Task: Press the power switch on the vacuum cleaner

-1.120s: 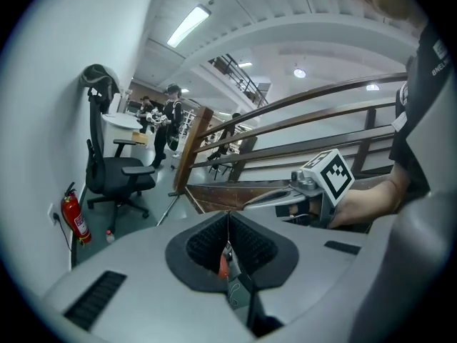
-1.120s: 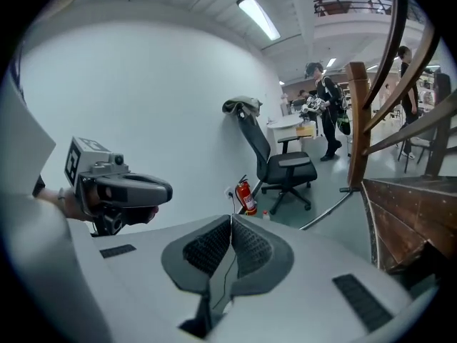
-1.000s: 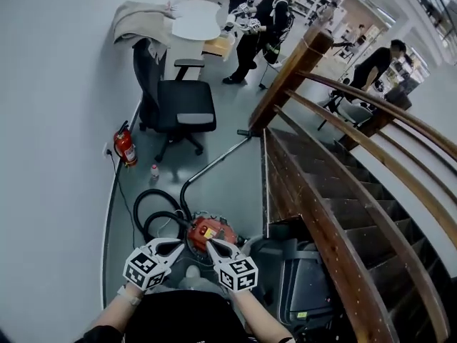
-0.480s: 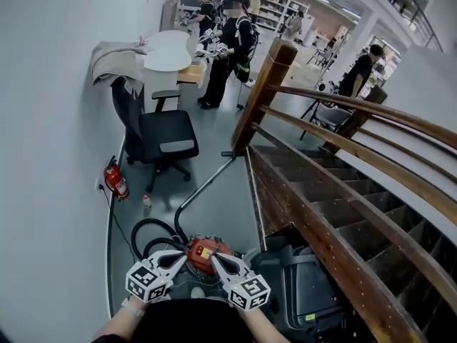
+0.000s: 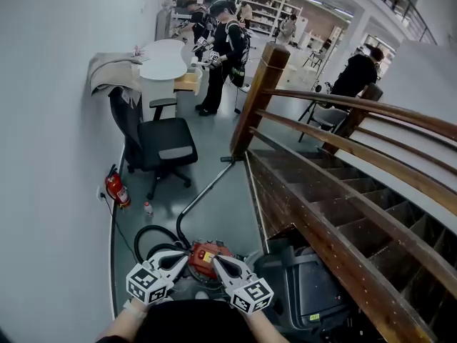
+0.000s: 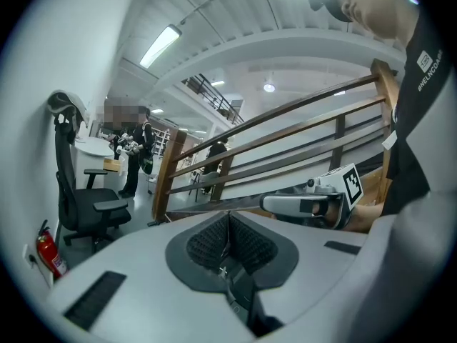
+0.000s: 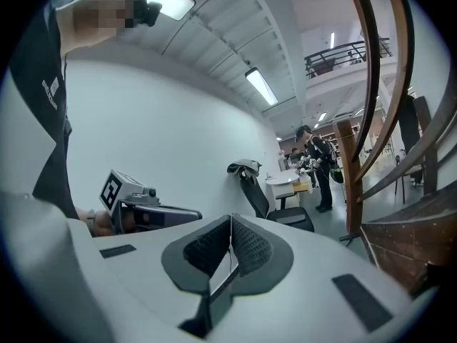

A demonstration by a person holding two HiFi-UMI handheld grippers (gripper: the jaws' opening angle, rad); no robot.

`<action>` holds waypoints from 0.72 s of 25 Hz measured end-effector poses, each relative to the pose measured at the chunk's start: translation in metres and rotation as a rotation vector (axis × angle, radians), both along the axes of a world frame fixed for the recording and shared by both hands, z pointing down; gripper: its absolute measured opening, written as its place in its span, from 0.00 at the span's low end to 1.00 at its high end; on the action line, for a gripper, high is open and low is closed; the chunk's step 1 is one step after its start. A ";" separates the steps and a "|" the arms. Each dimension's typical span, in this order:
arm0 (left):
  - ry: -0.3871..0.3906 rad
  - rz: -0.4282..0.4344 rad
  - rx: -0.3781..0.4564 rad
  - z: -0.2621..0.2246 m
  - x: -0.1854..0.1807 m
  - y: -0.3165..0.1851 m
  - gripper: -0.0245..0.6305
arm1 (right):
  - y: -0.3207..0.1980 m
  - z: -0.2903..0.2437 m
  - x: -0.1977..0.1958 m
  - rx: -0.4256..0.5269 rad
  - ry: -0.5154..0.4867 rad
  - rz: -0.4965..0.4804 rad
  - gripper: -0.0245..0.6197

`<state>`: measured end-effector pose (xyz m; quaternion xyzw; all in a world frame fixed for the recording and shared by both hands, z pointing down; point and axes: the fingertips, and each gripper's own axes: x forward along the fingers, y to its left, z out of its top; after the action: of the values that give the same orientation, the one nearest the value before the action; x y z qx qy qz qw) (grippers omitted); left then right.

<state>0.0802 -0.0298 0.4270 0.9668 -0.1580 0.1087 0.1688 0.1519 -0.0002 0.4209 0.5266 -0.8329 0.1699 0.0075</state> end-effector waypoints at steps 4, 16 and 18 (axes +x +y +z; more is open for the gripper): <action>0.010 -0.005 0.006 -0.003 0.000 0.001 0.06 | 0.001 0.002 0.000 -0.004 -0.008 0.001 0.08; 0.003 -0.036 0.006 -0.001 -0.009 0.002 0.06 | 0.002 0.006 -0.005 -0.015 -0.015 -0.015 0.08; 0.006 -0.036 0.006 -0.001 -0.010 0.002 0.06 | 0.003 0.007 -0.006 -0.015 -0.016 -0.018 0.08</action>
<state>0.0701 -0.0273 0.4260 0.9646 -0.1754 0.1022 0.1683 0.1456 0.0023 0.4278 0.5176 -0.8364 0.1802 0.0065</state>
